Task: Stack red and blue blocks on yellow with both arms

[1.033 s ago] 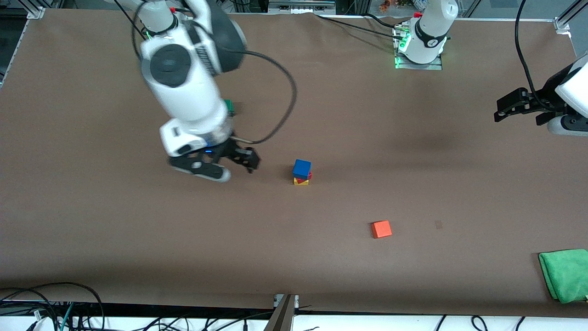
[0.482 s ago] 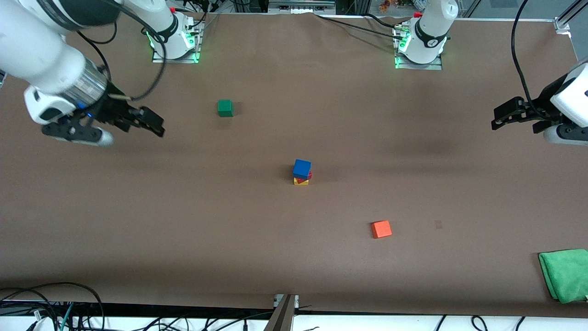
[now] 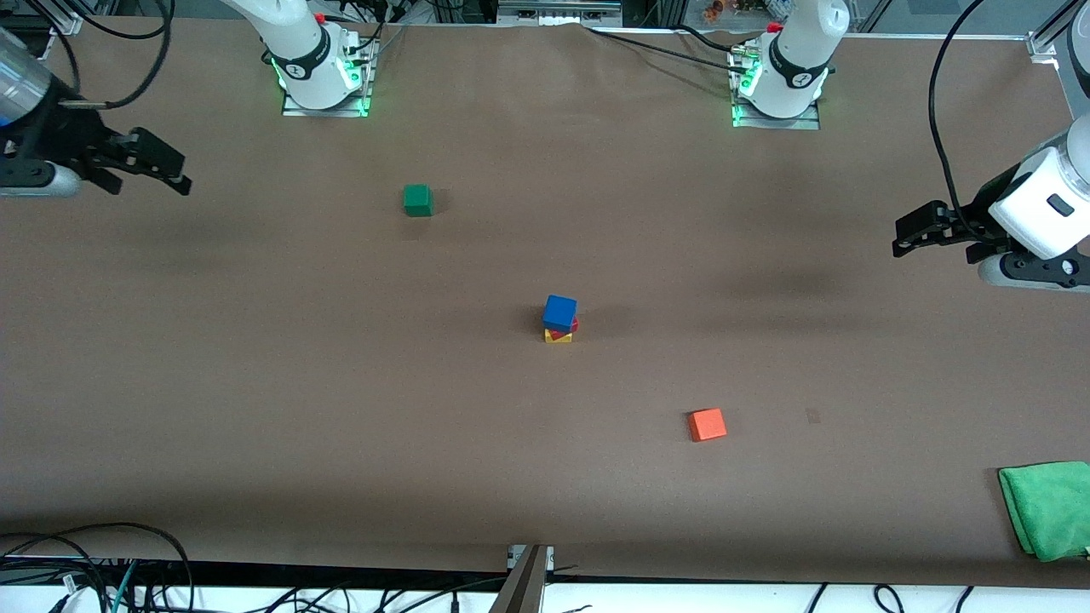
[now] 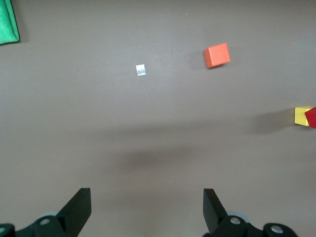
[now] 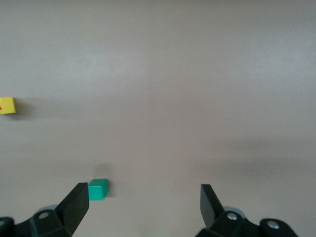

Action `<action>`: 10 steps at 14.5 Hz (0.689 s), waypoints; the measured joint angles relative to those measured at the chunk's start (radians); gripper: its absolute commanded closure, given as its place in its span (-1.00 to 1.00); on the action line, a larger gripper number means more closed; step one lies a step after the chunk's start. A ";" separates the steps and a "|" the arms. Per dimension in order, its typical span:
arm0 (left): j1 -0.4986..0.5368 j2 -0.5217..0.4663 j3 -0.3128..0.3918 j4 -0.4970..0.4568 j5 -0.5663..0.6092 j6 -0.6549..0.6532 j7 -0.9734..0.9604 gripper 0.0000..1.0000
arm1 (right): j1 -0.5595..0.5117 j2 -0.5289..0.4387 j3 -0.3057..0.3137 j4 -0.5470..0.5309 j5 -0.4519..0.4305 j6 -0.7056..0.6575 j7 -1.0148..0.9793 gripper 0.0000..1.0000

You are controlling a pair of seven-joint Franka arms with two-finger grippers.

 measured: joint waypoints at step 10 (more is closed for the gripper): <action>-0.007 0.000 -0.010 0.000 -0.015 0.000 -0.031 -1.00 | -0.002 0.051 0.004 0.082 -0.008 0.003 -0.023 -1.00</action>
